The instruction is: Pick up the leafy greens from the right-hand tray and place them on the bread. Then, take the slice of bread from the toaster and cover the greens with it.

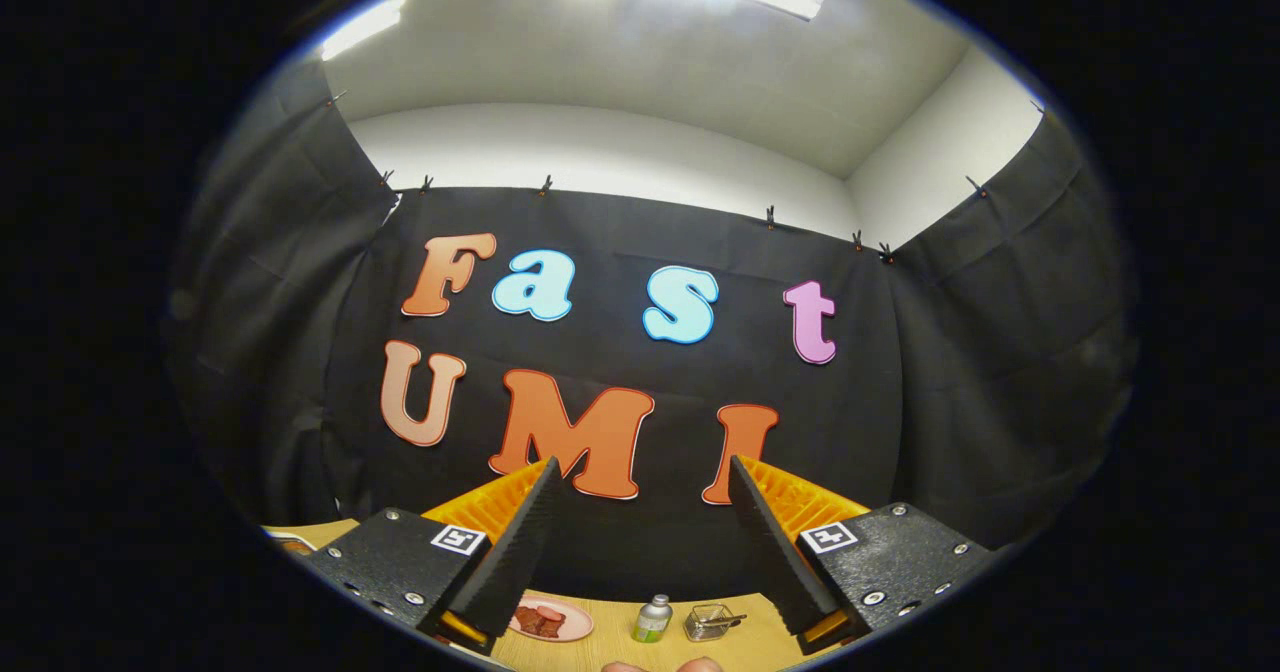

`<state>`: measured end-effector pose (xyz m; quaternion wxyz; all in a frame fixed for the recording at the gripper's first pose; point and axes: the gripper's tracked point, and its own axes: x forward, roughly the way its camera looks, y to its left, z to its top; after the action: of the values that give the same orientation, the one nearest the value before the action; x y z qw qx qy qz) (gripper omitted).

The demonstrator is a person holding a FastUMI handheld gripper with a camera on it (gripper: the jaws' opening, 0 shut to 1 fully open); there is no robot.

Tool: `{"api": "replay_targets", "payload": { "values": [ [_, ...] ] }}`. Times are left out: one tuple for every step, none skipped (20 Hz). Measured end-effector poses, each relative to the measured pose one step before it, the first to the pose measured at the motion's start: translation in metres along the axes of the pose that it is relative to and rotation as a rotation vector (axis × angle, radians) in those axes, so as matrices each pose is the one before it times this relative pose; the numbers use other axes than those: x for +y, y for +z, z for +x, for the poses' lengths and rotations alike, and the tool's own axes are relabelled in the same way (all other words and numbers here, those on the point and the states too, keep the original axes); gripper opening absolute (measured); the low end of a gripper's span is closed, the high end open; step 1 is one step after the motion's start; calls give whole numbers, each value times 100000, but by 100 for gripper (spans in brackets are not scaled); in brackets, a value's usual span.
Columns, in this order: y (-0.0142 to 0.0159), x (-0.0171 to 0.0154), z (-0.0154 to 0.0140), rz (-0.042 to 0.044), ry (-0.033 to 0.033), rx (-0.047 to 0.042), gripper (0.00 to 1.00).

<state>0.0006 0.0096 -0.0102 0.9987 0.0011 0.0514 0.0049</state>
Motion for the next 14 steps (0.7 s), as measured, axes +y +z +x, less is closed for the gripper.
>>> {"api": "replay_targets", "payload": {
  "values": [
    [-181, -86, 112, -356, -314, 745, 98],
    [-511, 103, 61, -72, 215, 1397, 98],
    [-545, 13, 156, 157, -58, 1867, 98],
    [-730, -9, 138, -77, -133, 2302, 98],
    [-926, -30, 149, -309, 22, 2634, 98],
    [-1204, 146, 103, -455, 296, 3539, 98],
    [-1162, 326, 76, 51, 1280, 4109, 98],
    [-1329, 418, 29, 574, 1445, 4402, 98],
    [-1090, 224, 4, 929, 1456, 3560, 98],
    [-1161, 314, 63, 617, 1256, 3185, 98],
    [-1212, 214, 175, 141, 822, 3035, 98],
    [-1441, 198, 184, -628, 630, 3302, 99],
    [-1606, 103, 300, -1120, 208, 3762, 98],
    [-1722, 179, 281, -1555, 423, 4124, 98]
  ]
}}
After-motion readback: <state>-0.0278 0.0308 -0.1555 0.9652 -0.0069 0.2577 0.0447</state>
